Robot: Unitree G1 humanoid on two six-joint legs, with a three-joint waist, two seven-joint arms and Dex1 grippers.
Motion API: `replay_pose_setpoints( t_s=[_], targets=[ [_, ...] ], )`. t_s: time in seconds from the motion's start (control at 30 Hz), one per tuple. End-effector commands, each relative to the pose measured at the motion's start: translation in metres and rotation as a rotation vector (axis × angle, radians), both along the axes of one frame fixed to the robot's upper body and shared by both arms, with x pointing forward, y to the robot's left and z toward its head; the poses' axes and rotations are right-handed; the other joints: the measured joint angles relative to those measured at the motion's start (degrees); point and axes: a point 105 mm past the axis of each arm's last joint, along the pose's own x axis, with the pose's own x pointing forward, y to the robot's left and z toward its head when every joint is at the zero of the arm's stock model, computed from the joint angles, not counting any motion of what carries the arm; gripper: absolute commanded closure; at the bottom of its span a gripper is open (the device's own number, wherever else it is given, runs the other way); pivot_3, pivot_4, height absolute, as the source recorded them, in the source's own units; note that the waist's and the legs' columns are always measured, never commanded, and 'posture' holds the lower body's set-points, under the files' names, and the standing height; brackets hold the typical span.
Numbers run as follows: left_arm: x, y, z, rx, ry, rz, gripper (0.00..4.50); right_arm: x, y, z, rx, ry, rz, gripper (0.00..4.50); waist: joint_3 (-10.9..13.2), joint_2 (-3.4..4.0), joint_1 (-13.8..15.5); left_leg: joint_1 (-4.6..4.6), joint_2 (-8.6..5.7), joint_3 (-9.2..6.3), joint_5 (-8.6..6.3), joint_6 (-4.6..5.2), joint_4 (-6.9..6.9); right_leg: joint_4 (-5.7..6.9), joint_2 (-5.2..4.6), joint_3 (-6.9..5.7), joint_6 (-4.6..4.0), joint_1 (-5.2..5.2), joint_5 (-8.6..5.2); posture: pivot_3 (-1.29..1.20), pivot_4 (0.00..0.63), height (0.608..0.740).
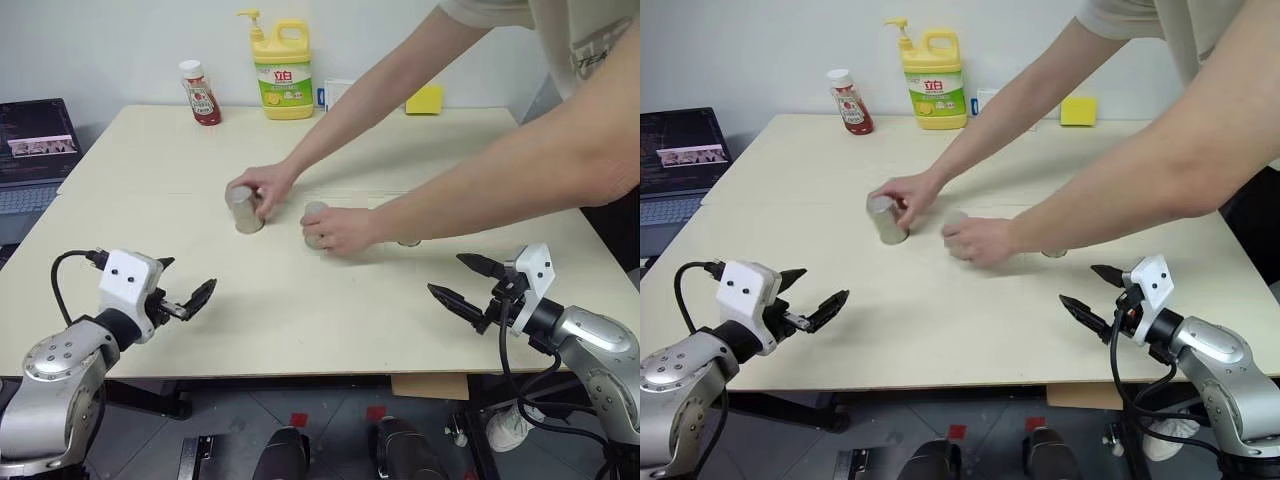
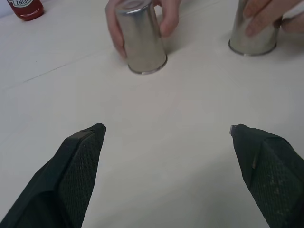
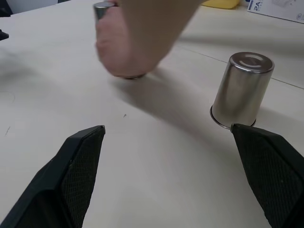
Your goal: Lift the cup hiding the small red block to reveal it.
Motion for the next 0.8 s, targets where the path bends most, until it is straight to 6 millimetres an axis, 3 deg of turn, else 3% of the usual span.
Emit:
replay_pose_setpoints(
  t_s=[0.03, 0.53, 0.8],
  targets=[
    [0.002, -0.004, 0.008, 0.024, -0.031, -0.026, 0.03, -0.003, 0.007, 0.014, -0.006, -0.065, 0.021, 0.0, 0.0, 0.0, 0.0, 0.0, 0.0, 0.0, 0.0, 0.0, 0.0, 0.0, 0.0, 0.0, 0.0, 0.0, 0.0, 0.0, 0.15, 0.74],
    [0.009, -0.02, 0.015, 0.004, -0.052, -0.076, 0.03, -0.004, 0.009, 0.012, 0.005, -0.061, 0.018, 0.0, 0.0, 0.0, -0.01, 0.0, 0.0, 0.0, 0.0, 0.0, 0.0, 0.0, 0.0, -0.01, 0.0, 0.0, 0.0, 0.0, 0.15, 0.74],
    [0.007, -0.031, 0.023, -0.006, -0.048, -0.169, 0.03, -0.004, 0.026, 0.014, 0.044, -0.055, 0.051, 0.0, 0.0, 0.0, -0.01, 0.0, 0.0, -0.01, 0.0, 0.0, 0.0, 0.02, 0.0, -0.02, 0.0, 0.0, 0.0, 0.0, 0.15, 0.74]
  ],
)
